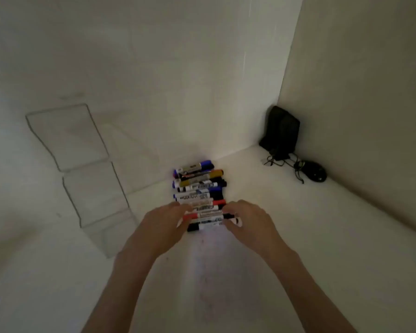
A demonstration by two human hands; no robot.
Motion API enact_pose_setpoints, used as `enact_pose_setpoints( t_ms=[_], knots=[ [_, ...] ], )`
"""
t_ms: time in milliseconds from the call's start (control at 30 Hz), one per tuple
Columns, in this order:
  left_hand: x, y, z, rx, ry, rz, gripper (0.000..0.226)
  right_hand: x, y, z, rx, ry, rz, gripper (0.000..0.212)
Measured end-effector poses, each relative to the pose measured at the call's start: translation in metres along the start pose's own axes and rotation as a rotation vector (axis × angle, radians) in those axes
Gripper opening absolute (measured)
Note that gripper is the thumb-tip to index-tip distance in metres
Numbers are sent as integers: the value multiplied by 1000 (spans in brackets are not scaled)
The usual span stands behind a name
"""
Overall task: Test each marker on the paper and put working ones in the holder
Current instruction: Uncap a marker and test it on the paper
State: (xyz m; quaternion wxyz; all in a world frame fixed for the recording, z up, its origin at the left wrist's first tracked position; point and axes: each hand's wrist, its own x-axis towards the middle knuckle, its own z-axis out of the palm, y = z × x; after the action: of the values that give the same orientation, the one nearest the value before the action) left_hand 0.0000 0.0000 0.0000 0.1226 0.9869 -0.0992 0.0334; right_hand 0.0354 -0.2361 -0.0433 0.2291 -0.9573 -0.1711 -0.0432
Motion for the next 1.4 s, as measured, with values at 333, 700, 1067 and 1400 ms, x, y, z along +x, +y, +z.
enact_pose_setpoints(
  t_ms=[333, 700, 1067, 1400],
  knots=[
    [-35, -13, 56, -31, 164, -29, 36, -13, 13, 44, -90, 252, -175, 19],
    [-9, -13, 89, -10, 336, 86, 29, -8, 24, 58, 10, 296, -240, 18],
    [-23, -9, 82, -184, 319, 134, 38, -19, -14, 19, 1087, 186, 134, 16],
    [-27, 4, 83, -177, 182, 150, 45, -23, -31, 30, 1165, 66, 150, 30]
  ],
)
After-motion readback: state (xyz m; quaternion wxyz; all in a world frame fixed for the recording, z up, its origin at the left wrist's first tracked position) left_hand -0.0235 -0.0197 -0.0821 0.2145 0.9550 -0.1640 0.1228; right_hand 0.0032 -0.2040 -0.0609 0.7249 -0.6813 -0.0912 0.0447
